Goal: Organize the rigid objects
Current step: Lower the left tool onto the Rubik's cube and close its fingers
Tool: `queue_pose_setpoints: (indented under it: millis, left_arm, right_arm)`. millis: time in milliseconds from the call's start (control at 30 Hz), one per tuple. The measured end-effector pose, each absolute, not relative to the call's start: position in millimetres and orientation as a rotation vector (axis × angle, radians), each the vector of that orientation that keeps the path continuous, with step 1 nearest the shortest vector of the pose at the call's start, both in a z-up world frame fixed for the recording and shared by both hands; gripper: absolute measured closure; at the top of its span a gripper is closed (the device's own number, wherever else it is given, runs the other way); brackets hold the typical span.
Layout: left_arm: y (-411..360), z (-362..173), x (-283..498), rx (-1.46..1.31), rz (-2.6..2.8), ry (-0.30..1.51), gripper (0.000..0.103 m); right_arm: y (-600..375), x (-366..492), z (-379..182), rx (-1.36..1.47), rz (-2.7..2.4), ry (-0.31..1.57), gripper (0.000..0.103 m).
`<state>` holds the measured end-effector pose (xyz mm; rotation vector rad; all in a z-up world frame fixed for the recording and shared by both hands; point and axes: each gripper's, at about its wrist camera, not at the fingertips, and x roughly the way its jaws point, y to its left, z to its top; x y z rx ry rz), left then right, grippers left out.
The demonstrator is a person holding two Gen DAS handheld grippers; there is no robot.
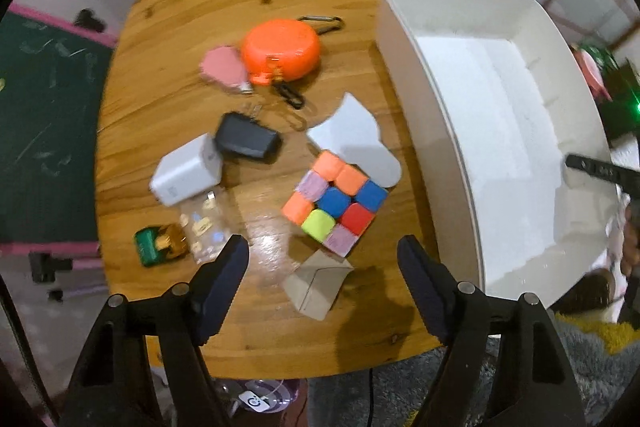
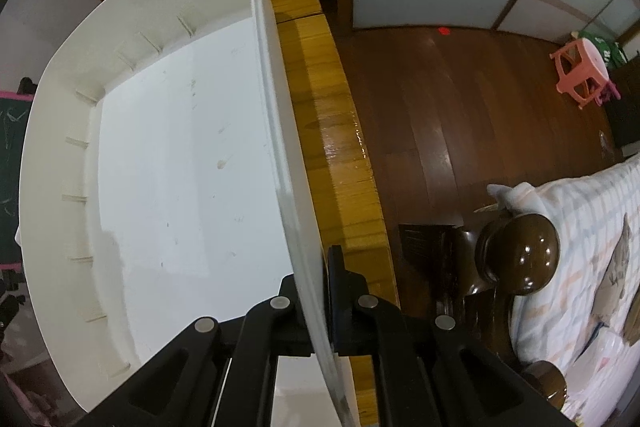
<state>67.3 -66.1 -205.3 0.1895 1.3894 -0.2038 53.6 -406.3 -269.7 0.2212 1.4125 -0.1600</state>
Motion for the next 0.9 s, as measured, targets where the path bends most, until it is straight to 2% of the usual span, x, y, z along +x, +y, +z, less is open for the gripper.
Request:
queue_pose_setpoints:
  millis: [867, 900]
  left_arm:
    - [-102.2, -273.4, 97.8, 0.559, -0.473, 1.473, 0.023]
    - [-102.9, -275.9, 99.3, 0.563, -0.474, 1.479, 0.026]
  right_arm:
    - [-408.1, 45.4, -272.0, 0.276, -0.273, 1.355, 0.093]
    - [-408.2, 45.4, -272.0, 0.278, -0.274, 1.353, 0.093]
